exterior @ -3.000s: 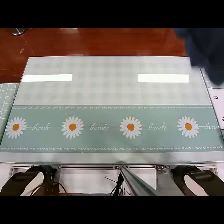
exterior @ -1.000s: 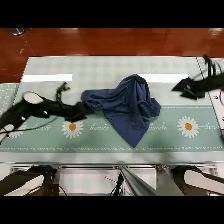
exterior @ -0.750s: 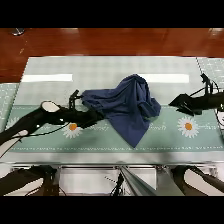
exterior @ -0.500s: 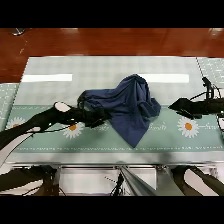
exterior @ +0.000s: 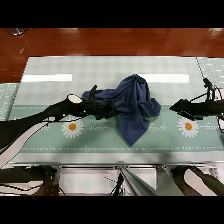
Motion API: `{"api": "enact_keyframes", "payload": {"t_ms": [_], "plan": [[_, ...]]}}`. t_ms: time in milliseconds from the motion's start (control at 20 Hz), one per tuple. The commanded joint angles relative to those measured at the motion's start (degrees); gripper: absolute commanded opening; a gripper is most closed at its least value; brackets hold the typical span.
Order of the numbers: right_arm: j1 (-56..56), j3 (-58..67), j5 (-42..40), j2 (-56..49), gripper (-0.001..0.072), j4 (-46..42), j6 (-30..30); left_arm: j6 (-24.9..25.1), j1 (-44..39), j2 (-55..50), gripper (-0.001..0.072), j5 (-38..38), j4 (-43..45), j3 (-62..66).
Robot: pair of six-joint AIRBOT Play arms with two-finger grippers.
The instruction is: Fold the shirts.
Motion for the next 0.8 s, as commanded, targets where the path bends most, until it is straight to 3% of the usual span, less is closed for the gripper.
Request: {"api": "enact_keyframes", "payload": {"t_ms": [0,400,750], "plan": [[0.00,-0.02,-2.16,-2.58,0.0626,0.61,4.13,0.39,0.87,-0.70,0.0024,-2.40,-0.22,1.64],[1.70,0.00,-0.31,-17.20,0.0621,11.52,1.31,1.66,1.73,-0.70,0.0025,-4.48,-0.24,1.75],[12.85,3.34,-6.49,-22.12,0.0600,17.00,1.75,1.66,1.73,-0.70,0.0025,-4.57,-0.24,1.75]]}}
